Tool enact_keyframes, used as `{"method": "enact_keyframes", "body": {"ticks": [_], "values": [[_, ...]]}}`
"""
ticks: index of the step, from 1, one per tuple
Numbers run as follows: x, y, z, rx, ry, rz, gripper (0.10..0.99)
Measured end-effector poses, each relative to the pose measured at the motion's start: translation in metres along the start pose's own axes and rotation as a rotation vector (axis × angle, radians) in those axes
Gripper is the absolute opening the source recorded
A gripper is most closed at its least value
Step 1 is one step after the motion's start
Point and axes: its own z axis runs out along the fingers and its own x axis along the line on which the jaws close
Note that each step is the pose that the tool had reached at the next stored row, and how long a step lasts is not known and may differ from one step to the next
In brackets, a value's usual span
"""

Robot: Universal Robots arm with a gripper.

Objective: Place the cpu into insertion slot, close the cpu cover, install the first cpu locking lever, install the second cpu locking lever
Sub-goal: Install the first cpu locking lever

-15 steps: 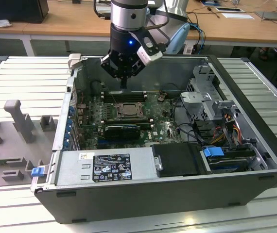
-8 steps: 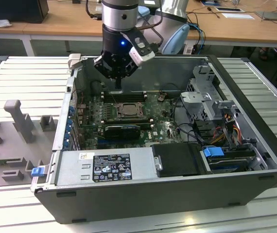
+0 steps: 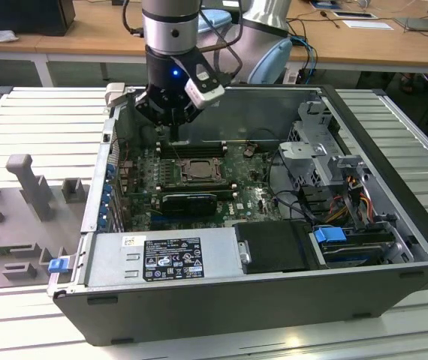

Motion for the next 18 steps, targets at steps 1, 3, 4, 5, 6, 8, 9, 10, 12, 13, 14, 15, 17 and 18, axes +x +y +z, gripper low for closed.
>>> {"method": "enact_keyframes", "body": {"ticks": [1, 3, 4, 5, 6, 8, 9, 10, 12, 13, 14, 15, 17, 18], "values": [[0.0001, 0.0001, 0.002, 0.0, -0.0005, 0.01, 0.106], [0.0078, 0.0011, 0.0056, 0.0, -0.0006, 0.013, 0.106], [0.0151, 0.002, 0.0072, -0.002, -0.0009, 0.014, 0.106], [0.017, 0.0028, 0.0088, -0.002, -0.0011, 0.014, 0.106], [0.0181, 0.0047, 0.0117, -0.002, -0.0007, 0.013, 0.106], [0.0203, 0.0082, 0.0154, -0.002, -0.0008, 0.014, 0.106], [0.021, 0.0103, 0.017, -0.002, -0.0009, 0.014, 0.106], [0.0211, 0.0124, 0.0181, -0.003, -0.0011, 0.014, 0.106], [0.0223, 0.0165, 0.0202, -0.005, -0.0012, 0.014, 0.106], [0.0234, 0.0187, 0.0217, -0.007, -0.0015, 0.014, 0.106], [0.024, 0.0199, 0.0226, -0.009, -0.0017, 0.014, 0.106], [0.024, 0.0216, 0.0236, -0.01, -0.0018, 0.014, 0.106], [0.0235, 0.0265, 0.025, -0.011, -0.0019, 0.013, 0.106], [0.0232, 0.028, 0.0255, -0.011, -0.0018, 0.014, 0.106]]}}
